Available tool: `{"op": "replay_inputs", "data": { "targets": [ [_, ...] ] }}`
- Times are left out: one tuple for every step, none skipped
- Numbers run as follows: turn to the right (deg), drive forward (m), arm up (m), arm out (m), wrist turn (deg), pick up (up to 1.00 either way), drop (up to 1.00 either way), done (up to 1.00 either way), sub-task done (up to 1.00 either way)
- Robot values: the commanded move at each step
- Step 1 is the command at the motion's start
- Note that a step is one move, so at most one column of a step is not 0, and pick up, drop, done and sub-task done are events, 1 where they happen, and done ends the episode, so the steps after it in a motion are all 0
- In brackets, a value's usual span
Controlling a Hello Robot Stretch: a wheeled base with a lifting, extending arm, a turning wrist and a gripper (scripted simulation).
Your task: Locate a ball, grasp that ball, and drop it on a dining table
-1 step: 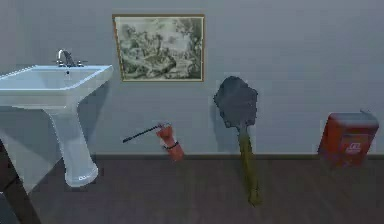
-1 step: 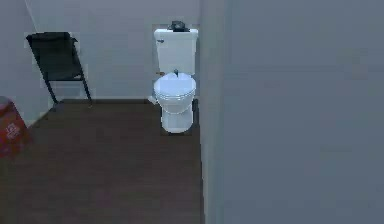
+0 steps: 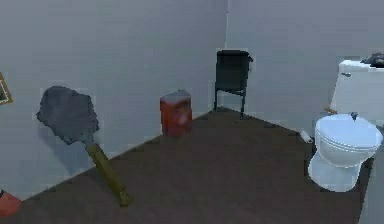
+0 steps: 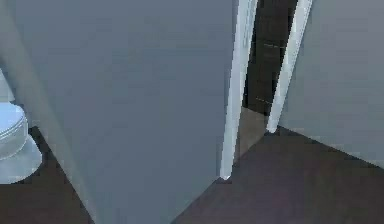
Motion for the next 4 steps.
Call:
{"op": "replay_inputs", "data": {
  "targets": [
    [45.0,0.0,0.0,0.0,0.0,0.0,0.0,0.0,0.0],
    [45.0,0.0,0.0,0.0,0.0,0.0,0.0,0.0,0.0],
    [36.0,0.0,0.0,0.0,0.0,0.0,0.0,0.0,0.0],
    [0.0,1.0,0.0,0.0,0.0,0.0,0.0,0.0,0.0]
  ]
}}
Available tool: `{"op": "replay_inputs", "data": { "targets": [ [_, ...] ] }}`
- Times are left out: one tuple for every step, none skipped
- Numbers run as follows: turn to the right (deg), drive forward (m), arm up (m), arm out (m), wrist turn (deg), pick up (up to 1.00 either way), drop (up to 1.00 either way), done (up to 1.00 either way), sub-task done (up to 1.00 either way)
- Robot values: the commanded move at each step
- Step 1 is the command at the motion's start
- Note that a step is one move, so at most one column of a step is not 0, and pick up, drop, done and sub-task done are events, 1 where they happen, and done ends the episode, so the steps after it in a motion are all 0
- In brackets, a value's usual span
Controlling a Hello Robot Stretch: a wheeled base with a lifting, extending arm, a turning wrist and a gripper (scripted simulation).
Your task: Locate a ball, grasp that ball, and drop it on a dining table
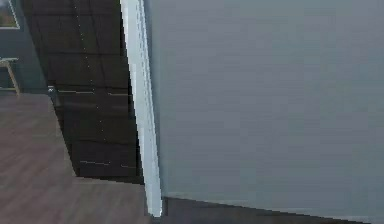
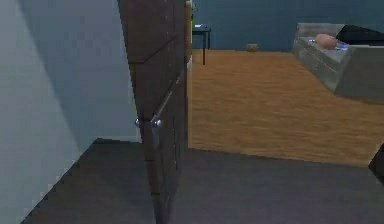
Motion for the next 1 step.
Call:
{"op": "replay_inputs", "data": {
  "targets": [
    [9.0,0.0,0.0,0.0,0.0,0.0,0.0,0.0,0.0]
  ]
}}
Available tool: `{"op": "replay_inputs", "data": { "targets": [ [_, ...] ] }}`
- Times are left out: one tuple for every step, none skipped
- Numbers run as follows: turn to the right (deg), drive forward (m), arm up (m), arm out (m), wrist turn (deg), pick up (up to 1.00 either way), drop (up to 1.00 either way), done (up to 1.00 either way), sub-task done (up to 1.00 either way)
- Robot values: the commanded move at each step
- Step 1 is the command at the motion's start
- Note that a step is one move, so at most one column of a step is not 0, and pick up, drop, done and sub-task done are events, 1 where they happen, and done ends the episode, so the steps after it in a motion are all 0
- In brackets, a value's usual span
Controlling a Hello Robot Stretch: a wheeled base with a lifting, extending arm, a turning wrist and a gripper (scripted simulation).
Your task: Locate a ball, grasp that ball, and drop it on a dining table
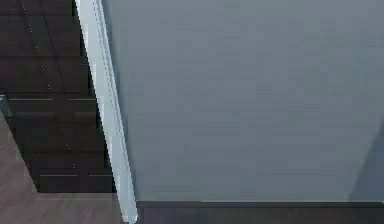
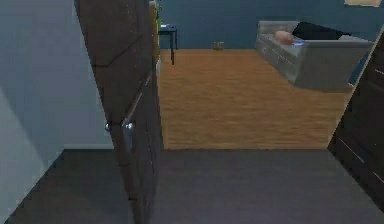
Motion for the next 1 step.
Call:
{"op": "replay_inputs", "data": {
  "targets": [
    [0.0,0.35,0.0,0.0,0.0,0.0,0.0,0.0,0.0]
  ]
}}
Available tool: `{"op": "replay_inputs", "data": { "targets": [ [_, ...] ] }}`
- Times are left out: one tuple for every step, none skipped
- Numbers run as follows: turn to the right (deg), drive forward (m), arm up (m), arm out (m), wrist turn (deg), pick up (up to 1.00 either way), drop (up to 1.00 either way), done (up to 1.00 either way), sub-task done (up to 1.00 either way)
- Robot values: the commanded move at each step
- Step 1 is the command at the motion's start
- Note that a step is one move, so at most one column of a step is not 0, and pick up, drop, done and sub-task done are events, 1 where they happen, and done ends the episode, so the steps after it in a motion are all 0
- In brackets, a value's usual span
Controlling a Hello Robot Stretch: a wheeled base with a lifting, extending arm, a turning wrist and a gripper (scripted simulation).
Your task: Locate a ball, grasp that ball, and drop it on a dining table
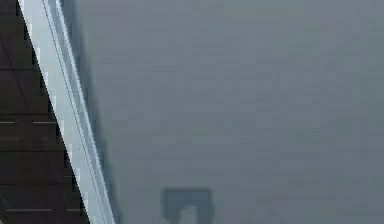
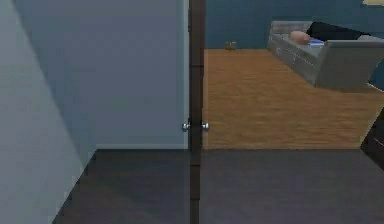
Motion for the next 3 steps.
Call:
{"op": "replay_inputs", "data": {
  "targets": [
    [-45.0,0.0,0.0,0.0,0.0,0.0,0.0,0.0,0.0],
    [-24.0,0.0,0.0,0.0,0.0,0.0,0.0,0.0,0.0],
    [0.0,0.45,0.0,0.0,0.0,0.0,0.0,0.0,0.0]
  ]
}}
